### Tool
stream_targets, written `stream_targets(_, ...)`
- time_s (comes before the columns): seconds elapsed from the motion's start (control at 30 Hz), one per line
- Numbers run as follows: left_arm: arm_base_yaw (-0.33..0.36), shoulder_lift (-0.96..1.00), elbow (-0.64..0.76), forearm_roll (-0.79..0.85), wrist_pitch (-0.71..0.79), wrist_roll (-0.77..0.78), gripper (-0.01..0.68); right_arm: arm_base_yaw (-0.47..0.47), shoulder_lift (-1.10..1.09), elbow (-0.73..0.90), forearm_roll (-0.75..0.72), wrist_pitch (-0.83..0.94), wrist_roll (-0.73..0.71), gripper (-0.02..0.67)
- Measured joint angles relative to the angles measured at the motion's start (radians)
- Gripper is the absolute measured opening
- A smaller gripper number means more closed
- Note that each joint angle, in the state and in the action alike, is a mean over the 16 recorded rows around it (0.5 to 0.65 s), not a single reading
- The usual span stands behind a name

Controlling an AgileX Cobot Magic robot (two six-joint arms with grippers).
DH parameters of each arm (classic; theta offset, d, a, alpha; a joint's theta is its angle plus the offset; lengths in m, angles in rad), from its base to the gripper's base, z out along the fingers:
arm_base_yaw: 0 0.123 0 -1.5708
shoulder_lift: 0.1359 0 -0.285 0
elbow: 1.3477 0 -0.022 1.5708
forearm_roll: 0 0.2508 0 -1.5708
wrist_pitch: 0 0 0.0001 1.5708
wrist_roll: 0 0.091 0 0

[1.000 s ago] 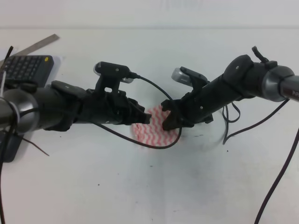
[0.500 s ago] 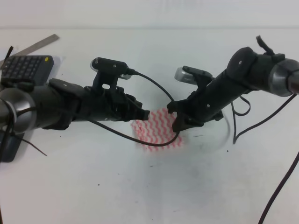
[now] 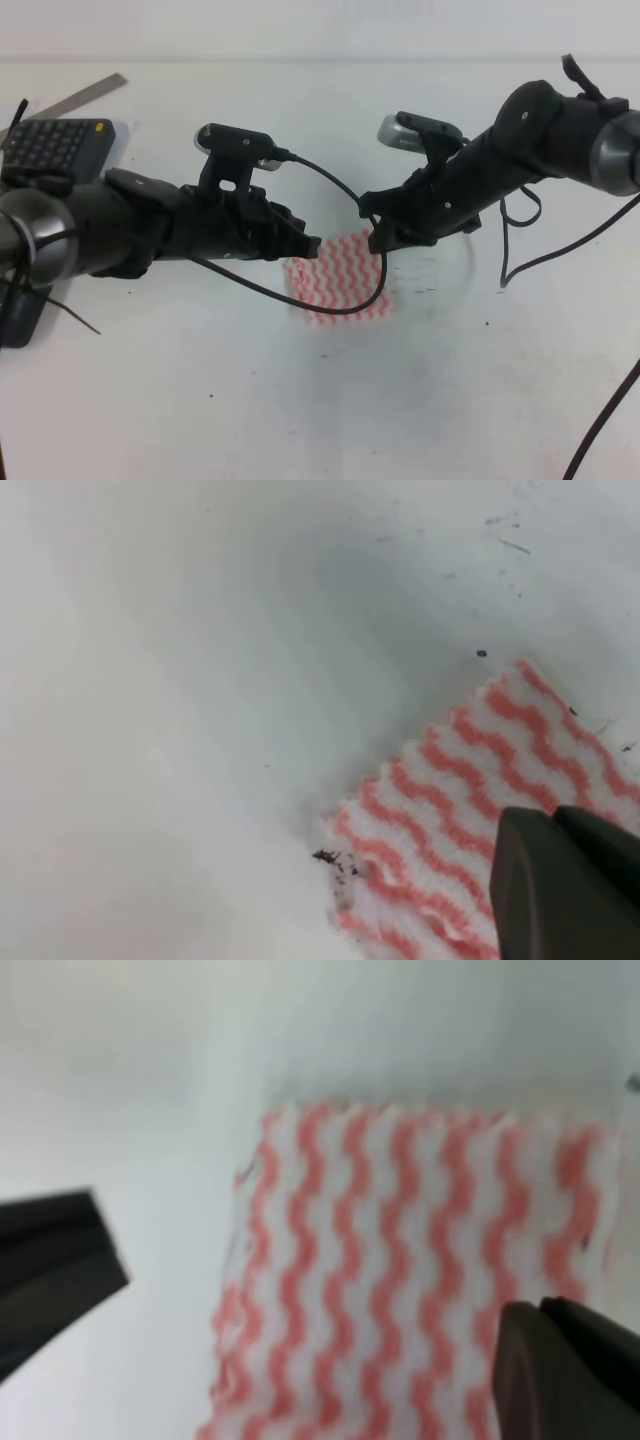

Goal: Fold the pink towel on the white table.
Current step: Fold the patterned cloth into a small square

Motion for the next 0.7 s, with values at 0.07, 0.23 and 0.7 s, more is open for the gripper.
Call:
stream_targets(0.07, 0.0, 0.0, 0.0, 0.0, 0.0, 0.0, 0.0, 0.0, -0.002, 0.0, 0.011, -0.014, -0.005, -0.002)
stream_targets(0.23, 0.0, 0.0, 0.0, -0.002, 0.0, 0.0, 0.0, 0.0, 0.002, -0.002, 0.045, -0.047, -0.024, -0.002)
stream_targets(0.7, 0.0, 0.001, 0.0, -0.012, 0.005, 0.001, 0.0, 0.0, 0.033, -0.007, 0.108, -0.07, -0.069, -0.002)
